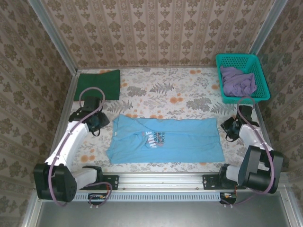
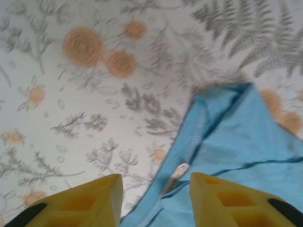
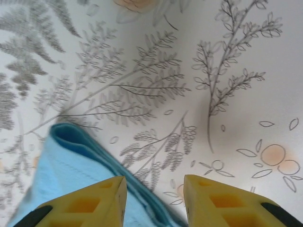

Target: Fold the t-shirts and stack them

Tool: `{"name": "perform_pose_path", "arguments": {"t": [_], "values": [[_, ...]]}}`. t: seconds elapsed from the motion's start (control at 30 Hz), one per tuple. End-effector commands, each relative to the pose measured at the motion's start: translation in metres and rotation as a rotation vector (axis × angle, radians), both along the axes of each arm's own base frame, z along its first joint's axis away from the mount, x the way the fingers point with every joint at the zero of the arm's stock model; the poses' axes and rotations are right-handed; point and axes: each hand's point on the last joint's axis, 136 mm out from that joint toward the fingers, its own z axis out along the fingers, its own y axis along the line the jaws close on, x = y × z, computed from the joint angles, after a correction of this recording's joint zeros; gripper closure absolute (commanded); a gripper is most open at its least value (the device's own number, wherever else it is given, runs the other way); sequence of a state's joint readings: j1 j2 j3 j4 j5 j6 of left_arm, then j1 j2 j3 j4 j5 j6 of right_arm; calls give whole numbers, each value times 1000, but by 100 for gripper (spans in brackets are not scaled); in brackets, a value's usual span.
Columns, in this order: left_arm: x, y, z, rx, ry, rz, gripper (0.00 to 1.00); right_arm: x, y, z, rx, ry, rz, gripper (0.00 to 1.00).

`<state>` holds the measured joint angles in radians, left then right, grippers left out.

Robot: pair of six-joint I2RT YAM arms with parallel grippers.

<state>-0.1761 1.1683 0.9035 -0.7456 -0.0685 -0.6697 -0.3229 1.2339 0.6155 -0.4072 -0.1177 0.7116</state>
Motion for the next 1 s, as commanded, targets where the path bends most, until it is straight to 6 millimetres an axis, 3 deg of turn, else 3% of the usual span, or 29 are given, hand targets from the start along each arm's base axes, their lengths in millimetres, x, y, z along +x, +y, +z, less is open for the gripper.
{"name": "perform_pose_path", "arguments": {"t": [0.0,0.03,0.2,0.37,0.47,0.63,0.83,0.97], "values": [[33,-38,14,-71,-37,-172,51,18,24,14,58,-87,42,63],[38,-49,9,-74,1,-230,48,24,35,15,61,-92,89,63],[53,-98,-28,-147,204,-441,50,39,85,3,47,-23,308,67],[73,-113,-65,-101,305,-477,56,46,103,-30,49,95,390,71],[79,-102,-87,-32,356,-444,57,48,98,-43,28,170,391,73],[85,-59,-108,104,409,-305,61,44,77,-57,5,247,301,72],[81,-15,-116,194,451,-167,62,42,62,-67,65,269,196,69],[84,-14,-110,173,427,-153,60,46,61,-65,98,248,175,63]]}}
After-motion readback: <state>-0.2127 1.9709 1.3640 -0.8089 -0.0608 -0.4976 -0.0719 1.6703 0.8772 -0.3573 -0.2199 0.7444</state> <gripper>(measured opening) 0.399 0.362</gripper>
